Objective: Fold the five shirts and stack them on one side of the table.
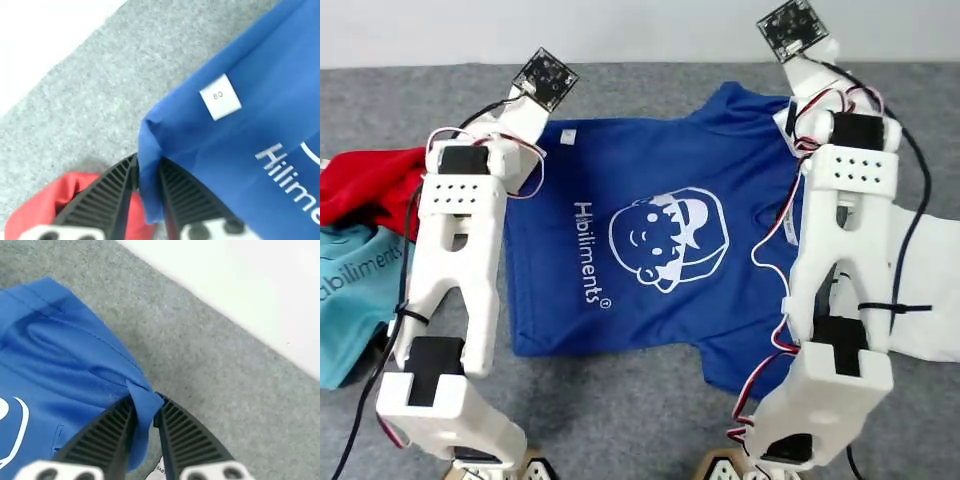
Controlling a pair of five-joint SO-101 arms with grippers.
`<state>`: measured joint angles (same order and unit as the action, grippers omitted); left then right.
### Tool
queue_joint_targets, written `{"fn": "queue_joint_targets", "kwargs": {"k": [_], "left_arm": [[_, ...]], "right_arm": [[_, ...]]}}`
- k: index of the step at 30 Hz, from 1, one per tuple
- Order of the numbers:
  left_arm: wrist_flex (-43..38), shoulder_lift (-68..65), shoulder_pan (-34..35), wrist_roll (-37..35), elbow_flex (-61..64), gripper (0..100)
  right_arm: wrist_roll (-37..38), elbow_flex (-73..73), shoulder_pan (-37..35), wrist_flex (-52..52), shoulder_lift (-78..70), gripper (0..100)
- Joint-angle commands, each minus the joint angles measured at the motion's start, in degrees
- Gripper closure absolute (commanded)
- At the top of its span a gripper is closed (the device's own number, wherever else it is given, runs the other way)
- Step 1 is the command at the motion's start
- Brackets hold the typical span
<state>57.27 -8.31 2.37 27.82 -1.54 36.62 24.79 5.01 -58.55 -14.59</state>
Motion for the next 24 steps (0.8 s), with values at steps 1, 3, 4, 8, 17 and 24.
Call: {"fn": "queue_joint_targets", "kwargs": {"k": [1,3,4,8,17,24], "left_arm": [[2.55,2.99,-0.09,-0.35,-2.68,98],[5.98,2.46,-0.79,-0.35,-2.42,98],[7.65,2.11,-1.23,-0.26,-1.89,98],[11.43,0.18,-3.34,-0.18,1.63,98],[22.24,1.67,-4.48,5.36,5.14,98],[34.37,1.41,-4.84,8.7,5.23,98]], "right_arm": [[-0.44,0.0,-0.57,-2.68,1.27,98.9],[0.88,-1.23,-0.48,-5.32,0.66,98.9],[2.2,-1.93,-0.48,-6.9,0.31,98.9],[4.66,-5.71,-0.4,-12.44,-0.13,98.9],[4.75,-8.09,-0.13,-25.01,0.31,98.9],[4.75,-8.18,1.27,-34.07,3.74,98.8]]}}
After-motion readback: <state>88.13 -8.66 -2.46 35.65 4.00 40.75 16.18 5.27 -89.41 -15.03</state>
